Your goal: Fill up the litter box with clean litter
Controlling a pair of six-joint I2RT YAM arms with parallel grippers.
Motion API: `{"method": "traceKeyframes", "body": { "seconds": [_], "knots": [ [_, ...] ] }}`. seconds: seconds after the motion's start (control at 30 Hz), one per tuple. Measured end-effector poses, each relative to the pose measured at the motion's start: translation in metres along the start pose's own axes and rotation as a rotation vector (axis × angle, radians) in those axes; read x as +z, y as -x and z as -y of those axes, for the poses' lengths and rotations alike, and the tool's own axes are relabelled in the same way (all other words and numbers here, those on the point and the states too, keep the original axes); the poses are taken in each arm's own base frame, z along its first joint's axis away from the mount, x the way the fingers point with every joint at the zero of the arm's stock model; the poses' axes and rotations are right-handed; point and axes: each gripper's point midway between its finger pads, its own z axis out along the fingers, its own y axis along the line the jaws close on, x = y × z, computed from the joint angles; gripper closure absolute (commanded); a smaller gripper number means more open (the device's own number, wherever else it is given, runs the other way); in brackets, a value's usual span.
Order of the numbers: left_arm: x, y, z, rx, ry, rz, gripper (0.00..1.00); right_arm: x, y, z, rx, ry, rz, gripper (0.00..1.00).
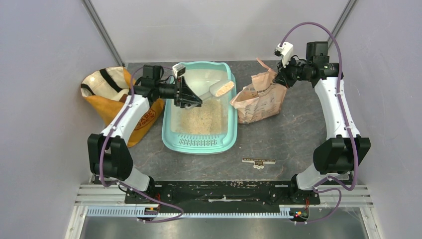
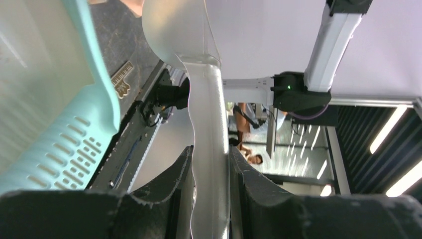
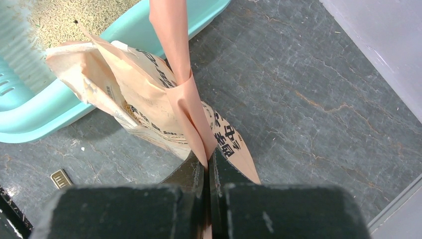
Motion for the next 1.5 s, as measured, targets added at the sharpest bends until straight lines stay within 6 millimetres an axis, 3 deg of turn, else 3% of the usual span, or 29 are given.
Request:
{"method": "traceKeyframes", "body": {
  "seconds": [0.23,0.47,0.9,1.17,1.5],
  "knots": [
    [-0.032,0.002,-0.025,-0.024,0.16,0.044,0.98,0.0,0.0,0.0,-0.001,-0.002,-0.001,1.0],
    [-0.047,-0.003,-0.073,-0.013,0.474,0.038,0.98,0.001,-0.003,0.001,-0.006,-0.002,-0.003,1.0],
    [-0.05,0.013,-0.132,0.369,1.051,-0.104,0.98,0.002,-0.003,0.001,-0.01,-0.002,-0.004,1.0],
    [-0.059,0.025,-0.138,0.61,1.28,-0.162,0.98,0.002,-0.005,0.003,-0.012,-0.008,-0.006,1.0],
    [-0.056,0.029,-0.127,0.719,1.293,-0.158,0.98,-0.01,-0.016,0.02,0.078,-0.064,-0.017,1.0]
  ]
}}
